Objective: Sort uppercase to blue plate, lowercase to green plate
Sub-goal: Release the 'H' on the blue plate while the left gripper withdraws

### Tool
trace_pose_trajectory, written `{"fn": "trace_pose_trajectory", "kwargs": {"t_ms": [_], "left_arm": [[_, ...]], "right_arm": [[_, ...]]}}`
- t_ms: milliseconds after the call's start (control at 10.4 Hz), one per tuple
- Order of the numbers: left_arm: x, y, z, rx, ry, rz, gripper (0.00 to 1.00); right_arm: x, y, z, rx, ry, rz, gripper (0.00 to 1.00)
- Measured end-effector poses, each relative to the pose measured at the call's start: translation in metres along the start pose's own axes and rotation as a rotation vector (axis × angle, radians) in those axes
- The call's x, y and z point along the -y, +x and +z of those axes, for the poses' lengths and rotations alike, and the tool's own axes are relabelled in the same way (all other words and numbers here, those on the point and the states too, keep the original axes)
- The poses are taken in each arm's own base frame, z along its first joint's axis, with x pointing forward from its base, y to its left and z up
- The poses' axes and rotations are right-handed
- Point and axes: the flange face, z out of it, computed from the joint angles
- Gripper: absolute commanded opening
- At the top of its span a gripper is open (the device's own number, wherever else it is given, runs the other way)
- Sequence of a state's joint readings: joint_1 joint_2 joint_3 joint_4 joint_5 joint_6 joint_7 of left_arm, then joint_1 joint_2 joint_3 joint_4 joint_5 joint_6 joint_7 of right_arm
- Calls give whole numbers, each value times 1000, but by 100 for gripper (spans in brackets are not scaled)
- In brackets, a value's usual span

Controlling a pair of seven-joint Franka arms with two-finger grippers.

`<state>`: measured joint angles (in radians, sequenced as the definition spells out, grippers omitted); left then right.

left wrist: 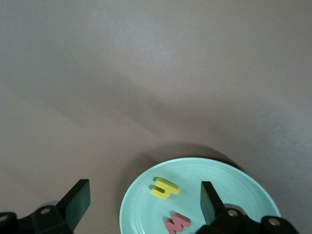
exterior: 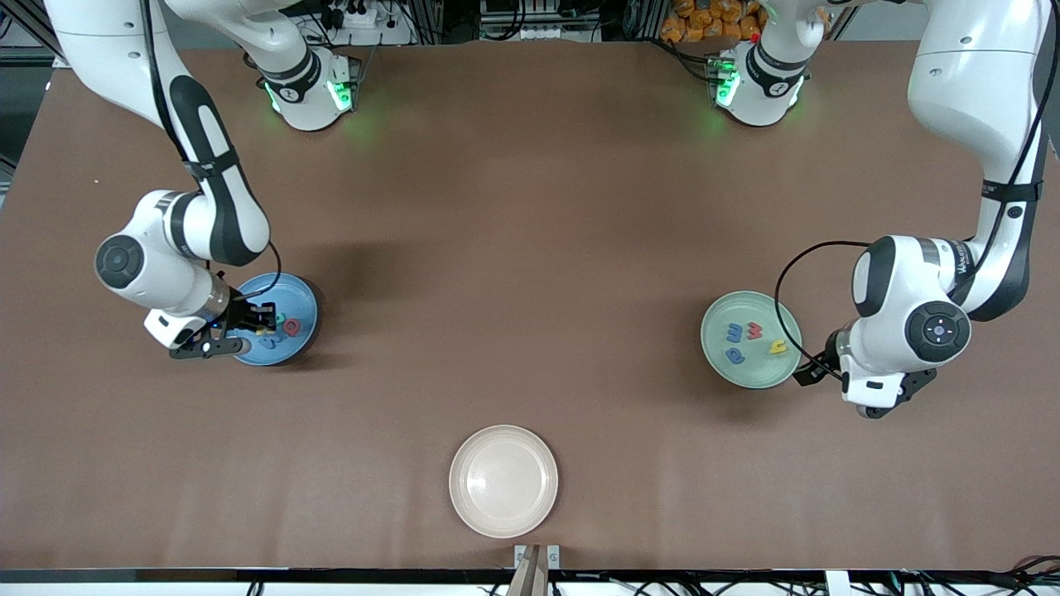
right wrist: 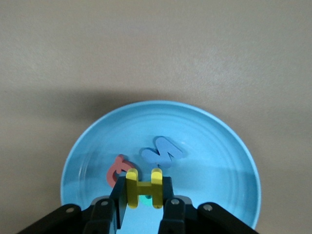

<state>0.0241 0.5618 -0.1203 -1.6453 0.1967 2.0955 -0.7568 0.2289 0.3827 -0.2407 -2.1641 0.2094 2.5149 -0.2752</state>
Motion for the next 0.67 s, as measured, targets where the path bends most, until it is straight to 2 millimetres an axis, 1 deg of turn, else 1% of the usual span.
{"fn": "trace_pose_trajectory", "kwargs": {"t_ms": [96, 192, 289, 385, 481, 577, 673], "left_arm": [[-3, 1, -23, -33, -27, 19, 100], [-8, 1, -56, -77, -62, 44, 100], [-14, -5, -94, -124, -102, 71, 100], [-23, -17, -130, -164, -140, 96, 100], [-33, -33, -162, -196, -172, 124, 100], [-37, -49, -186, -215, -187, 156, 100], [-37, -63, -207, -217, -183, 195, 100]], "right_arm": [[1, -6, 7, -8, 3, -5, 0], [1, -8, 10, -9, 5, -10, 0], [-1, -9, 10, -8, 3, -20, 0], [-4, -10, 9, -8, 3, -24, 8], [-6, -11, 9, -7, 4, -26, 20], [-6, -12, 9, -5, 4, -28, 32], [-5, -12, 10, -4, 4, -30, 38]]}}
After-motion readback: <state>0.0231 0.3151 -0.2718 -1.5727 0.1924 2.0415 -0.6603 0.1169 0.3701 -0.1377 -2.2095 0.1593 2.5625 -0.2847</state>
